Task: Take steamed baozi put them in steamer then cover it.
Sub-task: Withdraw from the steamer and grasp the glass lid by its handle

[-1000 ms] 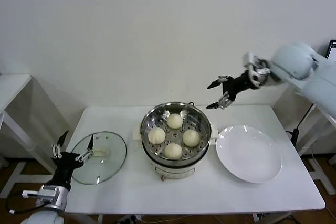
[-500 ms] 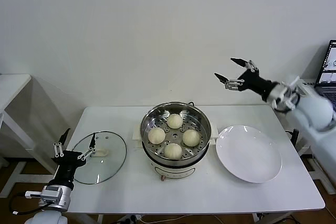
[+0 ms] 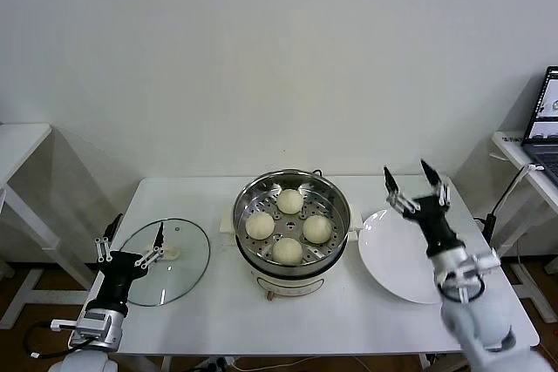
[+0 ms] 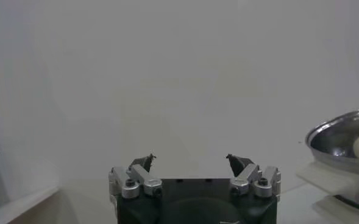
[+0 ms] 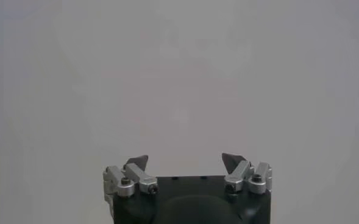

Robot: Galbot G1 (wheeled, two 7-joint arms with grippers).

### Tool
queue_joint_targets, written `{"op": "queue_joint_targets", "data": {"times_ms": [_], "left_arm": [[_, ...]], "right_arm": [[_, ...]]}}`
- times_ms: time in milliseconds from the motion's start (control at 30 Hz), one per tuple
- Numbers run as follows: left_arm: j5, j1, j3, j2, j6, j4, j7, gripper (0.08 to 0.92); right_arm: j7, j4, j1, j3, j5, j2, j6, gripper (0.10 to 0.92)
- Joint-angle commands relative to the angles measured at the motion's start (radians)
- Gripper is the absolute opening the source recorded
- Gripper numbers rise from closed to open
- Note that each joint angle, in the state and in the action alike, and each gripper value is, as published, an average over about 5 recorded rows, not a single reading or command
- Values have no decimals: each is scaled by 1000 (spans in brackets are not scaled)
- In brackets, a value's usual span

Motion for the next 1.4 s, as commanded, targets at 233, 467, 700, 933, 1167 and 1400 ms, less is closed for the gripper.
{"op": "queue_joint_targets", "data": {"times_ms": [233,467,700,933,1167,1400], "left_arm": [[834,15,-52,38,-327,301,-210,823],[1187,-8,-59,67,-379,462,-398,823],[1360,-63,-54,66,-365,556,-461,823],[1360,-122,-38,70,-344,591,-460,823],[1355,-178,-29,71,-325,616,-450,823],[1359,-259,-17,64,-309,664,-443,823]], "right_arm": [[101,34,-265,54,-168,247,163,823],[100,-7,-234,24,-174,244,153,823],[97,-18,-212,9,-173,243,139,823],[94,-27,-211,14,-173,244,140,823],[90,-33,-208,15,-174,246,141,823],[87,-39,-203,12,-178,252,141,823]]}}
